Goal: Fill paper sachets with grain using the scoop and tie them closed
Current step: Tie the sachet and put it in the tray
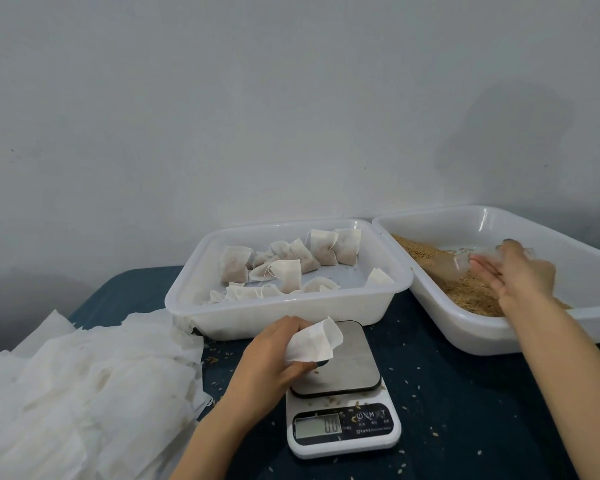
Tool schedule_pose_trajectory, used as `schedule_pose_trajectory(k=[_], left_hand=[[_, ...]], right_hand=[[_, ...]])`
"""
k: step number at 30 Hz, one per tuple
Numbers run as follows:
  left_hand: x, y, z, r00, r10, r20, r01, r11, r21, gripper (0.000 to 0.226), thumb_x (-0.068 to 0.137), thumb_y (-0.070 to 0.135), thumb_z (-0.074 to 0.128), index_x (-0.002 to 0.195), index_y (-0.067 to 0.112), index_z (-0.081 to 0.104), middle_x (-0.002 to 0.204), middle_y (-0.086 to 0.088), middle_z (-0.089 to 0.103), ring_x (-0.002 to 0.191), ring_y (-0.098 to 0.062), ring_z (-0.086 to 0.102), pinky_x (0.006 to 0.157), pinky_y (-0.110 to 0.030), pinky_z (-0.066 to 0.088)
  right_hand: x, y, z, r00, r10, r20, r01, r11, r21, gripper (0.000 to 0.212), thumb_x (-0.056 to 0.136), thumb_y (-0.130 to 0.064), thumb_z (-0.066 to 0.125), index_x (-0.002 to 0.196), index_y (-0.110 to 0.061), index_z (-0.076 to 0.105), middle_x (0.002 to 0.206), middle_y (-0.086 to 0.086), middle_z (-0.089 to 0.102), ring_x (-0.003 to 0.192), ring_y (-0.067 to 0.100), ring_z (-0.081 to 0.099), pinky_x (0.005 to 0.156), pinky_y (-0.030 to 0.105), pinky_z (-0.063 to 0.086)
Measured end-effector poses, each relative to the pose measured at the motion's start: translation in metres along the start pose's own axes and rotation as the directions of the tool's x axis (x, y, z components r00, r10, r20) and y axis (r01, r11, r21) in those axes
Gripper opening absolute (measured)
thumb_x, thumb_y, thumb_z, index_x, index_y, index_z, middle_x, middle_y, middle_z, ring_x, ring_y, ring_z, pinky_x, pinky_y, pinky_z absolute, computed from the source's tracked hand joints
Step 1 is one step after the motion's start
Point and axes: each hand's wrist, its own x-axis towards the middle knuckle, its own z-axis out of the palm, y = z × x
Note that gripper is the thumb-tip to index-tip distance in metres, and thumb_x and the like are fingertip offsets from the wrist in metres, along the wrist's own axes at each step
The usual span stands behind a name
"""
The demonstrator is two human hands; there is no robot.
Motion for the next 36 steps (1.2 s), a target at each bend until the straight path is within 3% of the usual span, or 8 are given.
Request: schedule_pose_trajectory(k=[3, 10, 13, 18, 20, 23, 28, 36], left_hand=[[0.000, 0.000, 0.000, 1.000, -0.003, 0.007, 0.003, 1.000, 0.003, 0.023, 0.074, 0.061, 0.051, 0.095, 0.051, 0.048, 0.097, 0.029, 0.057, 0.094, 0.002, 0.053, 0.074, -0.013, 0.039], [0.002, 0.001, 0.001, 0.997, -0.041, -0.072, 0.033, 0.993, -0.113, 0.032, 0.076, 0.062, 0.055, 0.101, 0.041, 0.055, 0.101, 0.025, 0.060, 0.093, -0.004, 0.058, 0.075, -0.021, 0.046], [0.003, 0.003, 0.000, 0.992, -0.064, -0.111, 0.044, 0.984, -0.170, 0.030, 0.076, 0.061, 0.056, 0.100, 0.043, 0.055, 0.100, 0.025, 0.062, 0.091, -0.003, 0.059, 0.072, -0.017, 0.047], [0.004, 0.005, 0.001, 0.985, -0.088, -0.150, 0.056, 0.978, -0.202, 0.030, 0.078, 0.060, 0.057, 0.102, 0.043, 0.056, 0.097, 0.024, 0.063, 0.087, -0.003, 0.060, 0.068, -0.012, 0.044], [0.004, 0.004, 0.002, 0.983, -0.112, -0.148, 0.083, 0.978, -0.192, 0.026, 0.080, 0.057, 0.062, 0.101, 0.043, 0.055, 0.095, 0.024, 0.063, 0.087, -0.001, 0.059, 0.068, -0.011, 0.042], [0.004, 0.000, 0.003, 0.978, -0.145, -0.150, 0.122, 0.981, -0.153, 0.021, 0.087, 0.043, 0.069, 0.101, 0.043, 0.053, 0.096, 0.019, 0.063, 0.090, 0.001, 0.058, 0.068, -0.009, 0.040], [0.005, -0.003, 0.002, 0.968, -0.179, -0.177, 0.160, 0.980, -0.114, 0.023, 0.088, 0.044, 0.066, 0.101, 0.048, 0.047, 0.103, 0.019, 0.061, 0.095, 0.006, 0.055, 0.071, -0.006, 0.039], [0.004, 0.000, 0.002, 0.970, -0.142, -0.196, 0.125, 0.988, -0.094, 0.031, 0.089, 0.035, 0.070, 0.102, 0.049, 0.045, 0.103, 0.022, 0.058, 0.098, 0.008, 0.052, 0.074, -0.006, 0.040]], right_hand=[[-0.003, -0.002, -0.001, 0.998, -0.025, -0.049, 0.028, 0.997, 0.070, 0.028, 0.102, -0.023, 0.052, 0.121, -0.004, 0.045, 0.086, 0.017, 0.069, 0.063, 0.014, 0.073, 0.065, 0.024, 0.060], [-0.017, -0.009, 0.002, 0.982, -0.085, -0.169, 0.115, 0.979, 0.171, 0.026, 0.103, -0.032, 0.051, 0.092, -0.009, 0.049, 0.077, 0.012, 0.070, 0.064, 0.014, 0.074, 0.063, 0.023, 0.059], [-0.019, -0.013, 0.000, 0.981, -0.080, -0.176, 0.116, 0.973, 0.202, 0.028, 0.102, -0.036, 0.052, 0.094, -0.009, 0.050, 0.071, 0.009, 0.072, 0.063, 0.015, 0.074, 0.060, 0.021, 0.058], [-0.025, -0.014, 0.002, 0.996, -0.060, -0.072, 0.068, 0.991, 0.115, 0.036, 0.101, -0.036, 0.048, 0.099, -0.003, 0.062, 0.068, 0.006, 0.074, 0.055, 0.010, 0.069, 0.051, 0.019, 0.054], [-0.031, -0.015, 0.004, 0.999, -0.045, 0.008, 0.045, 0.998, 0.045, 0.037, 0.100, -0.035, 0.044, 0.094, -0.005, 0.066, 0.073, 0.006, 0.075, 0.048, 0.006, 0.063, 0.045, 0.016, 0.049], [-0.044, -0.014, 0.012, 0.994, -0.041, 0.102, 0.047, 0.997, -0.054, 0.040, 0.100, -0.036, 0.043, 0.084, -0.008, 0.067, 0.063, 0.003, 0.072, 0.040, 0.003, 0.054, 0.041, 0.014, 0.044], [-0.064, -0.012, 0.025, 0.974, -0.021, 0.227, 0.048, 0.992, -0.115, 0.038, 0.099, -0.036, 0.045, 0.083, -0.010, 0.068, 0.056, 0.001, 0.068, 0.038, 0.003, 0.047, 0.039, 0.013, 0.039], [-0.082, -0.018, 0.040, 0.955, -0.058, 0.289, 0.116, 0.975, -0.188, 0.039, 0.099, -0.038, 0.047, 0.081, -0.010, 0.068, 0.051, 0.002, 0.065, 0.036, 0.005, 0.045, 0.039, 0.016, 0.039]])
